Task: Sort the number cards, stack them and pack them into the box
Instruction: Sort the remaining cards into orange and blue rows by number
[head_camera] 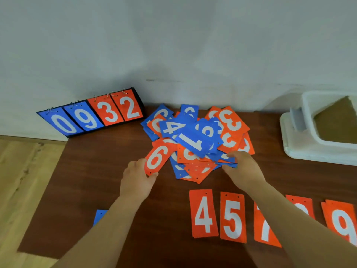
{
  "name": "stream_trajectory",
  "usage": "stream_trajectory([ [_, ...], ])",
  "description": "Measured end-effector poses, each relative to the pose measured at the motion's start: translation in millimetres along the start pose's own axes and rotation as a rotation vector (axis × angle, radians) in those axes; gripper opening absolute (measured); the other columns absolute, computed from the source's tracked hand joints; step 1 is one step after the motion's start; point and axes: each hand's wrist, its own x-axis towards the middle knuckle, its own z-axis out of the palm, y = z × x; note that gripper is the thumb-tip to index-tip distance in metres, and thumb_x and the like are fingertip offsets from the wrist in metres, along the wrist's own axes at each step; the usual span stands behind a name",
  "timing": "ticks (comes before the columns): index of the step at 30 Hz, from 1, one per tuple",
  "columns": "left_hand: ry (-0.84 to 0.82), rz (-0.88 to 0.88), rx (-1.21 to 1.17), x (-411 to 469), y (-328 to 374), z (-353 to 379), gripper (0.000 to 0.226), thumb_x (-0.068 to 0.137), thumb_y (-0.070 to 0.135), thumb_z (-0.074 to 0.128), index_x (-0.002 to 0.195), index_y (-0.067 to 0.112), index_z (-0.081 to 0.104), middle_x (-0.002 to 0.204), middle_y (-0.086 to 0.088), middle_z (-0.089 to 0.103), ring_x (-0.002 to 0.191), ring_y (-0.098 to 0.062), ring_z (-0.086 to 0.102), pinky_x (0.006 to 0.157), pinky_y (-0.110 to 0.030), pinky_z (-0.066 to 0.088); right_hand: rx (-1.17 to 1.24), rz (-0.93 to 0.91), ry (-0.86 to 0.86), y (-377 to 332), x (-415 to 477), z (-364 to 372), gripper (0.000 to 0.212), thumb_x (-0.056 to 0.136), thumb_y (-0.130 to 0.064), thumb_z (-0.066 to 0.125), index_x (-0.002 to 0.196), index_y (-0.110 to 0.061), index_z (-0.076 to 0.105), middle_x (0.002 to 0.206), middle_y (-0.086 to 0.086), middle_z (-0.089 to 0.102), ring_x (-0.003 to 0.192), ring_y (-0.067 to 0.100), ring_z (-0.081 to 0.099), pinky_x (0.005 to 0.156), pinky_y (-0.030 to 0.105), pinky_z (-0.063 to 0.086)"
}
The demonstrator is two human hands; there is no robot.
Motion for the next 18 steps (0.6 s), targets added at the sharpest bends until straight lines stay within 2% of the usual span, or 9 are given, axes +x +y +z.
stream_trajectory([
  [5,-0.066,-0.010,0.029,35,-7,8,0.077,0.081,0.056,0.078,0.144,0.026,0.044,0.133,-0.005,0.051,0.123,-0.024,0.054,0.095,-0.041,0.053,-0.044,-0.028,-0.040,-37,37,23,0.043,0.089,-0.032,0.072,0.130,-0.022,0.062,0.136,0.002,0.055,0.114,0.022,0.058,0.086,0.032,0.050],
  [8,-0.110,-0.024,0.080,53,-9,18,0.084,0.080,0.061,0.075,0.147,0.027,0.037,0.141,-0.005,0.045,0.129,-0.026,0.049,0.100,-0.042,0.052,-0.116,-0.035,-0.045,-61,62,37,0.049,0.088,-0.036,0.073,0.133,-0.023,0.060,0.142,0.004,0.049,0.127,0.024,0.052,0.098,0.037,0.049],
  [12,-0.099,0.010,0.093,69,-11,30,0.088,0.082,0.057,0.075,0.151,0.030,0.029,0.149,-0.004,0.036,0.136,-0.026,0.041,0.106,-0.041,0.047,-0.264,-0.014,-0.069,-77,90,52,0.060,0.088,-0.040,0.074,0.140,-0.022,0.051,0.148,0.005,0.041,0.133,0.029,0.043,0.105,0.042,0.046],
  [18,-0.073,-0.002,0.056,79,-16,33,0.089,0.076,0.059,0.080,0.148,0.035,0.034,0.137,0.000,0.047,0.128,-0.024,0.047,0.102,-0.039,0.046,-0.435,-0.005,-0.060,-70,103,67,0.057,0.084,-0.045,0.077,0.132,-0.026,0.054,0.134,0.006,0.048,0.117,0.031,0.050,0.096,0.039,0.047],
])
